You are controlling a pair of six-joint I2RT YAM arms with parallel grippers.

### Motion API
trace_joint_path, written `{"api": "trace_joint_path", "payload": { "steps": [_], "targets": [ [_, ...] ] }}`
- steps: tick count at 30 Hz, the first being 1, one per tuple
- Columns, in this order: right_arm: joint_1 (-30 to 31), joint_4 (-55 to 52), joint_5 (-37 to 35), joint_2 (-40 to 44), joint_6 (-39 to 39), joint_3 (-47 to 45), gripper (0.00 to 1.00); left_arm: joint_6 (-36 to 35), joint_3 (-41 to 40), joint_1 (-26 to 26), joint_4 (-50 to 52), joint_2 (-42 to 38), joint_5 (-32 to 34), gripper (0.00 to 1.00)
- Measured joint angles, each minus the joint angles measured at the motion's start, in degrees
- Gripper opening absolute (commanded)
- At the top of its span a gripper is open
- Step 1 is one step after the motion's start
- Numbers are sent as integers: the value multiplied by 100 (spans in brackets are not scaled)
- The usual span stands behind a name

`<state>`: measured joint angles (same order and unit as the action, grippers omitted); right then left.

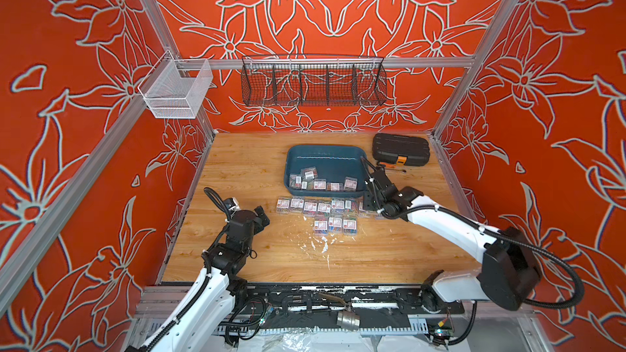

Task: Take the paper clips out of the storage box
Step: Place the boxed paper clips at the center of the board.

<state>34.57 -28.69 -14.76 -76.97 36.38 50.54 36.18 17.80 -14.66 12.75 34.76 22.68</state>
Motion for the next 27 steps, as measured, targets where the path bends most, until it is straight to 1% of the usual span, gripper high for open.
{"api": "trace_joint_path", "payload": {
  "steps": [6, 11, 17, 25, 27],
  "targets": [
    [186, 256, 140, 636, 472, -1134, 45, 0, 0, 0, 0, -22, -9, 98],
    [289, 527, 330, 686, 732, -1657, 45, 0, 0, 0, 0, -22, -9, 98],
    [439, 925, 365, 459, 868, -1679, 46, 0, 0, 0, -2, 20, -9, 98],
    [455, 1259, 348, -476, 859, -1248, 46, 2, 0, 0, -2, 72, -7, 98],
    [457, 1320, 352, -566, 855, -1180, 48, 2, 0, 0, -2, 66, -7, 98]
  ]
}}
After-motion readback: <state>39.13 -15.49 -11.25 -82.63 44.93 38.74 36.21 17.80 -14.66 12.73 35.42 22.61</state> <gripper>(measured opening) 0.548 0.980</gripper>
